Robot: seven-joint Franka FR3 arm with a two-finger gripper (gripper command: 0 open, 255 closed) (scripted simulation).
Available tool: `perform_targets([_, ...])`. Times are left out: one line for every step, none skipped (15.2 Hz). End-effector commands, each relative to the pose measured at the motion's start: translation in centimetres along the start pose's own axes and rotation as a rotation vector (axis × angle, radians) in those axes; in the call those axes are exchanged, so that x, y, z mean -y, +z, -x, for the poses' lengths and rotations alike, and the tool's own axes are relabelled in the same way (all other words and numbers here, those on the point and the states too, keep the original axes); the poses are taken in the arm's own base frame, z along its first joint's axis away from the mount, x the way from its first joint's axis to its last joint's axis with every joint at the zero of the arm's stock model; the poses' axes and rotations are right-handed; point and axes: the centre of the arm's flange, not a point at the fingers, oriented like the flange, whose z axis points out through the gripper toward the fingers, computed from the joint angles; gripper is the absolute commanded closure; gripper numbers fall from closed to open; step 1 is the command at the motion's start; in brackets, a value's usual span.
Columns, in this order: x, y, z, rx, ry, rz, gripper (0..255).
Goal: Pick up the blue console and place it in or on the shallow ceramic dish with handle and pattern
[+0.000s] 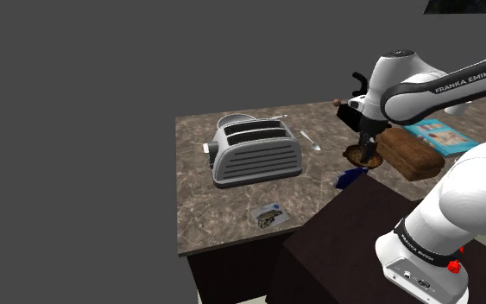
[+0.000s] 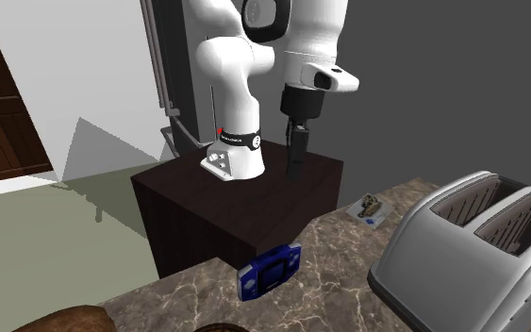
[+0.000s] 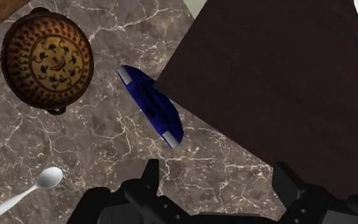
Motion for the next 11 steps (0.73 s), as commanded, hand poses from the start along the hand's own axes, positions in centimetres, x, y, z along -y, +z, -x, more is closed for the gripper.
perform_targets([-1.0,2.4,0.2,-0.012,-0.063,0.004,0])
perform_targets([-1.4,3.6,0.3,-0.016,-0.092,0.004,0])
perform_targets([-1.9,4.8,0.3,-0.02,-0.122,0.004,0])
perform_targets([-2.4,6.1,0.3,-0.025,-0.151,0.003,0])
perform_targets([-2.9,7.3,0.3,-0.029,-0.181,0.003,0])
perform_targets([-3.4,8.5,0.3,-0.033,-0.21,0.003,0])
perform_targets([-3.9,9.8,0.2,-0.037,-0.24,0.003,0])
perform_targets([-4.3,11.0,0.1,-0.042,-0.269,0.003,0])
perform_targets([-4.8,12.2,0.0,-0.046,-0.299,0.003,0])
perform_targets([-5.3,13.5,-0.1,-0.05,-0.328,0.003,0])
perform_targets([-5.8,14.7,-0.2,-0.054,-0.357,0.003,0])
